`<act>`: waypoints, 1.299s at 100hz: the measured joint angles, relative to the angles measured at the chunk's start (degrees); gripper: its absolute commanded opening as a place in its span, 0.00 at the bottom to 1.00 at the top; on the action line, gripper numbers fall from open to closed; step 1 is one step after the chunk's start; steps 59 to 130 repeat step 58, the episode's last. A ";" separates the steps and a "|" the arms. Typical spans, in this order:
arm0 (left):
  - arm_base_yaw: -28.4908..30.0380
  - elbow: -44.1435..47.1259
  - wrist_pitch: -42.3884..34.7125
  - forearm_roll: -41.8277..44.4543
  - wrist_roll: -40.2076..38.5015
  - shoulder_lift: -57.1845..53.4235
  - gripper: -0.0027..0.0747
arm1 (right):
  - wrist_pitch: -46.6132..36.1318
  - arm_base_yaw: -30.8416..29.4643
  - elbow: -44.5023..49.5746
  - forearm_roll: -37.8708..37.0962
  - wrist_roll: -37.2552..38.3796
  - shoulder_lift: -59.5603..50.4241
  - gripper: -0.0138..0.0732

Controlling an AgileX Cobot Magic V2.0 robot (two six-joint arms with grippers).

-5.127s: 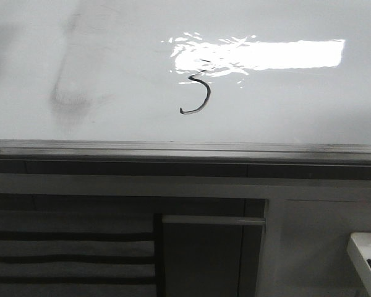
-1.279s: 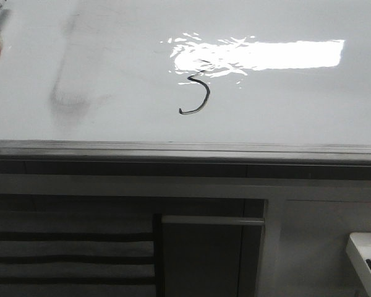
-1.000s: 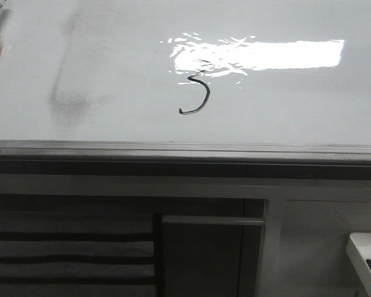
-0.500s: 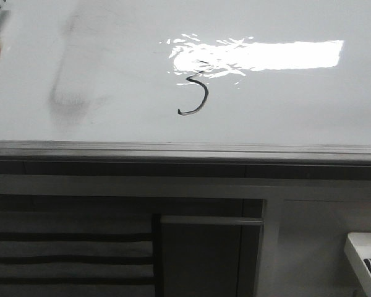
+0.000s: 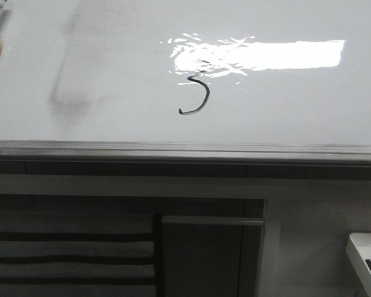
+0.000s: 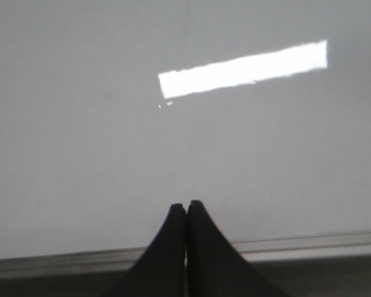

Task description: Write number 3 on whiteboard

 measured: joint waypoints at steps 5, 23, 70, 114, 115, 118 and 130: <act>0.00 0.00 0.00 0.00 0.00 0.00 0.01 | -1.63 0.10 0.00 -0.98 0.37 0.00 0.07; 0.00 0.00 0.00 0.00 0.00 0.00 0.01 | -1.65 0.10 0.00 -3.07 0.87 0.00 0.07; 0.00 0.00 0.00 -0.12 0.00 0.00 0.01 | -1.18 0.10 0.00 -3.43 0.90 0.00 0.07; 0.00 0.00 0.00 -0.12 0.00 0.00 0.01 | -1.18 0.10 0.00 -3.43 0.90 0.00 0.07; 0.00 0.00 0.00 -0.12 0.00 0.00 0.01 | -1.18 0.10 0.00 -3.43 0.90 0.00 0.07; 0.00 0.00 0.00 -0.12 0.00 0.00 0.01 | -1.18 0.10 0.00 -3.43 0.90 0.00 0.07; 0.00 0.00 0.00 -0.12 0.00 0.00 0.01 | -1.18 0.10 0.00 -3.43 0.90 0.00 0.07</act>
